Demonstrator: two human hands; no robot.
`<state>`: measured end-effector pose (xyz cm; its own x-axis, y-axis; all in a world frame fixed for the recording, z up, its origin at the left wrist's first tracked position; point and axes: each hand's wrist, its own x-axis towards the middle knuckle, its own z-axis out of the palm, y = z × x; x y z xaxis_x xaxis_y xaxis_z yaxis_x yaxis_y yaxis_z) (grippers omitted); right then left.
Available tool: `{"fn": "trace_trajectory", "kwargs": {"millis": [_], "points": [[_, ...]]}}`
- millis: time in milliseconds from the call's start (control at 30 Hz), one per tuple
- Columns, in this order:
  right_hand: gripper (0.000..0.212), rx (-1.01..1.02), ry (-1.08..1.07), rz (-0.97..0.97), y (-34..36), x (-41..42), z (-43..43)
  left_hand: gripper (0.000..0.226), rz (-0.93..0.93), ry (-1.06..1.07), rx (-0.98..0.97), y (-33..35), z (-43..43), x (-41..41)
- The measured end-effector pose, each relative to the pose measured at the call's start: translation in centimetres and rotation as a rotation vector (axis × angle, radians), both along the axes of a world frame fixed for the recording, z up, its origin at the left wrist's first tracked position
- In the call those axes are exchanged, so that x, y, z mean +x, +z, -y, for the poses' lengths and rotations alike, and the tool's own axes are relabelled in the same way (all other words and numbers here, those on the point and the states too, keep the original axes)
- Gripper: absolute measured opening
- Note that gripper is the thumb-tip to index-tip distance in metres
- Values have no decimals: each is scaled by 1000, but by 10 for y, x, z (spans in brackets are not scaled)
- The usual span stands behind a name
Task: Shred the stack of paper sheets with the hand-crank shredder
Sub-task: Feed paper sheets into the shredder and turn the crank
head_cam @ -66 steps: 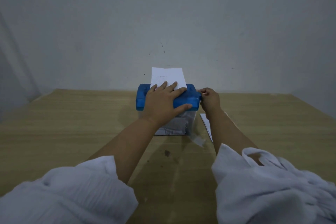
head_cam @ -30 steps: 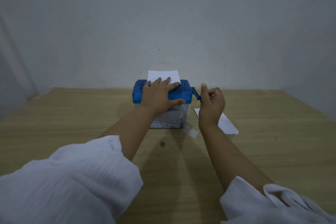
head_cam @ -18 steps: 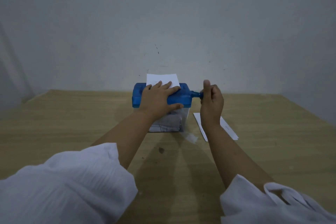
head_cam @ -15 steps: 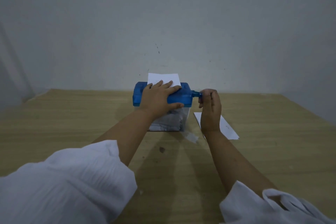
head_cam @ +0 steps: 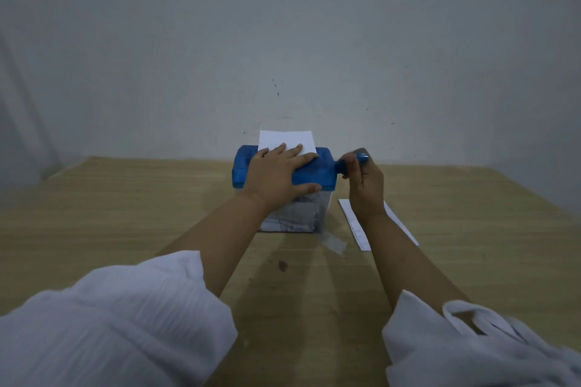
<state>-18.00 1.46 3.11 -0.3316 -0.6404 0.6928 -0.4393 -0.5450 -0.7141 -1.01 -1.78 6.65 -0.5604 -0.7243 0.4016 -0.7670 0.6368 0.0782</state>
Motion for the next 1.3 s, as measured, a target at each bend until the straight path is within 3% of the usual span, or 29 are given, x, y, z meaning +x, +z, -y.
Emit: {"fn": "trace_trajectory", "kwargs": {"millis": [100,267,333,467,600,900,1300], "points": [[50,189,-26,62,21,-1,14,66,7,8,1,-1,-1,0],[58,436,-76,103,40,-6,36,66,-4,8,-9,-2,-1,-1],[51,506,-65,140,43,-6,41,65,-2,11,-17,-2,0,-1],[36,596,17,284,45,-9,45,65,4,12,-15,-2,0,0],[19,611,-32,250,41,-10,50,64,-18,9,-6,-4,-1,0],[30,804,-104,320,-7,-6,37,66,-29,42,8,-3,0,-2],[45,529,-376,61,-43,21,-8,65,-65,98,68,0,-7,-6]]}}
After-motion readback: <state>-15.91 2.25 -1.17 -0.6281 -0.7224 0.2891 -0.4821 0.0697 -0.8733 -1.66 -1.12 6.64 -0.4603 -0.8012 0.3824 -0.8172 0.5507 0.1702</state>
